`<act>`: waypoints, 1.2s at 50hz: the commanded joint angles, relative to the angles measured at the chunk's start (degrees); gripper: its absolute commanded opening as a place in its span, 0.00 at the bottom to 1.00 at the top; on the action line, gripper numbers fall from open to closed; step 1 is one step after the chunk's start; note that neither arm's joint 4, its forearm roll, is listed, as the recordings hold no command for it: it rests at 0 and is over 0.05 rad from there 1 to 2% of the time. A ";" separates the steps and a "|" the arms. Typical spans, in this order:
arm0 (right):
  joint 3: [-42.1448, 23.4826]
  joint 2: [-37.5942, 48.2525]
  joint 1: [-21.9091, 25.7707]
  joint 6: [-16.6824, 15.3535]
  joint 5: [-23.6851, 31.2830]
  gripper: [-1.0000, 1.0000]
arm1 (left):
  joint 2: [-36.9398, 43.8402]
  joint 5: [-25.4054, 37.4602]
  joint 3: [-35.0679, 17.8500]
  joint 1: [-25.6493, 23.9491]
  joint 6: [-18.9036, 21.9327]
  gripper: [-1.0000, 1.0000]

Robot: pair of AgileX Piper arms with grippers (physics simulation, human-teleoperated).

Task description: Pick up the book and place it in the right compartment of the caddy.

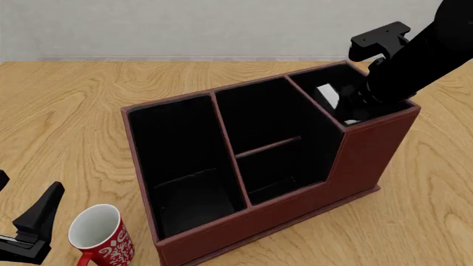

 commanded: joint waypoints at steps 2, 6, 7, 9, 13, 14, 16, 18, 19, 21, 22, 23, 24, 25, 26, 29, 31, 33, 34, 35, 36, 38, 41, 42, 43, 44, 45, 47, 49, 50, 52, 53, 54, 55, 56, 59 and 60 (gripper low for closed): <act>-0.27 -0.13 -0.14 0.06 -0.40 1.00 | -0.04 -0.13 0.00 0.04 -0.07 1.00; -0.60 -0.09 -0.18 -0.27 -0.13 1.00 | -0.02 -0.21 0.00 0.03 -0.16 1.00; -0.72 -0.15 -0.28 -0.48 -0.05 1.00 | -0.02 -0.21 0.00 -0.01 -0.14 1.00; -0.72 -0.27 -0.45 -0.68 0.28 1.00 | -0.02 -0.15 0.00 -0.04 -0.12 1.00; -0.79 -0.45 -0.43 -0.76 0.17 1.00 | -0.01 -0.15 0.00 -0.07 -0.20 1.00; -0.91 -0.38 -0.77 -1.03 0.05 1.00 | 0.00 -0.16 0.00 -0.05 -0.23 1.00; -0.71 -0.53 -0.43 -0.77 0.05 1.00 | 0.01 -0.17 0.00 -0.08 -0.16 1.00; -0.88 -0.62 -0.56 -0.94 0.12 1.00 | 0.01 -0.22 0.00 -0.06 -0.22 1.00; -1.01 -0.79 -0.52 -0.91 0.35 1.00 | 0.01 -0.21 0.00 -0.07 -0.24 1.00; -1.39 -0.97 -0.82 -1.28 0.59 1.00 | 0.02 -0.20 0.00 -0.06 -0.21 1.00; -2.43 -1.59 -0.67 -0.98 1.36 1.00 | 0.03 -0.23 0.00 0.00 -0.27 1.00; -2.44 -1.59 -0.67 -0.98 1.38 1.00 | 0.03 -0.23 0.00 0.00 -0.27 1.00; -2.62 -2.03 -0.46 -0.77 1.90 1.00 | 0.05 -0.26 0.00 -0.01 -0.22 1.00; -2.84 -2.43 -0.61 -0.97 2.23 1.00 | 0.07 -0.31 0.00 0.00 -0.21 1.00; -3.21 -2.89 -0.72 -1.30 2.58 1.00 | 0.11 -0.39 0.00 0.01 -0.28 1.00; -4.62 -4.74 0.07 -0.85 4.67 1.00 | 0.17 -0.51 0.00 -0.17 -0.31 1.00; -5.58 -5.90 0.36 -0.83 6.07 1.00 | 0.20 -0.55 0.00 -0.31 -0.30 1.00; -6.91 -7.34 0.49 -1.07 7.32 1.00 | 0.24 -0.71 0.00 -0.41 -0.35 1.00; -7.55 -7.98 0.62 -1.11 8.16 1.00 | 0.24 -0.77 0.00 -0.49 -0.33 1.00; -8.05 -8.74 1.02 -0.91 9.05 1.00 | 0.26 -0.83 0.00 -0.51 -0.39 1.00; -8.99 -9.51 1.08 -0.97 9.66 1.00 | 0.28 -0.91 0.00 -0.51 -0.34 1.00; -10.60 -10.78 1.59 -0.55 11.48 1.00 | 0.24 -1.02 -0.01 -0.60 -0.42 1.00; -11.89 -12.23 1.65 -0.94 12.85 1.00 | 0.20 -1.07 -0.01 -0.66 0.00 1.00; -12.37 -12.73 1.45 -1.05 13.51 1.00 | 0.20 -1.04 -0.01 -0.81 0.39 1.00; -12.58 -13.55 1.46 -1.58 14.04 1.00 | 0.18 -1.10 -0.01 -0.88 0.44 1.00; -12.89 -14.04 1.63 -1.45 14.54 1.00 | 0.22 -1.15 -0.01 -0.80 0.24 1.00; -13.24 -14.81 1.83 -1.31 15.04 1.00 | 0.26 -1.24 -0.01 -0.77 0.09 1.00; -13.71 -16.62 2.09 -1.50 15.72 1.00 | 0.29 -1.32 -0.01 -0.95 0.25 1.00; -13.18 -18.81 3.23 -0.91 16.08 1.00 | 0.33 -1.58 -0.02 -0.91 0.09 1.00; -13.14 -19.63 3.23 -0.48 16.12 1.00 | 0.34 -1.63 -0.02 -0.86 0.15 1.00; -12.30 -21.56 3.54 -0.41 16.10 1.00 | 0.34 -1.82 -0.03 -0.84 0.06 1.00; -11.37 -22.56 3.37 -0.98 15.94 1.00 | 0.30 -1.85 -0.03 -0.80 0.09 1.00; -11.05 -23.54 3.13 -1.06 15.66 1.00 | 0.25 -1.85 -0.03 -0.90 0.22 1.00; -11.04 -23.55 3.13 -1.06 15.66 1.00 | 0.25 -1.85 -0.03 -0.90 0.22 1.00; -10.99 -24.60 3.90 -0.50 15.45 1.00 | 0.26 -1.93 -0.04 -0.90 0.07 1.00; -9.52 -28.04 4.31 -0.45 14.39 1.00 | -0.10 -1.97 0.00 -0.83 -0.10 1.00; -9.48 -28.05 4.31 -0.45 14.37 1.00 | -0.11 -1.96 0.00 -0.83 -0.10 1.00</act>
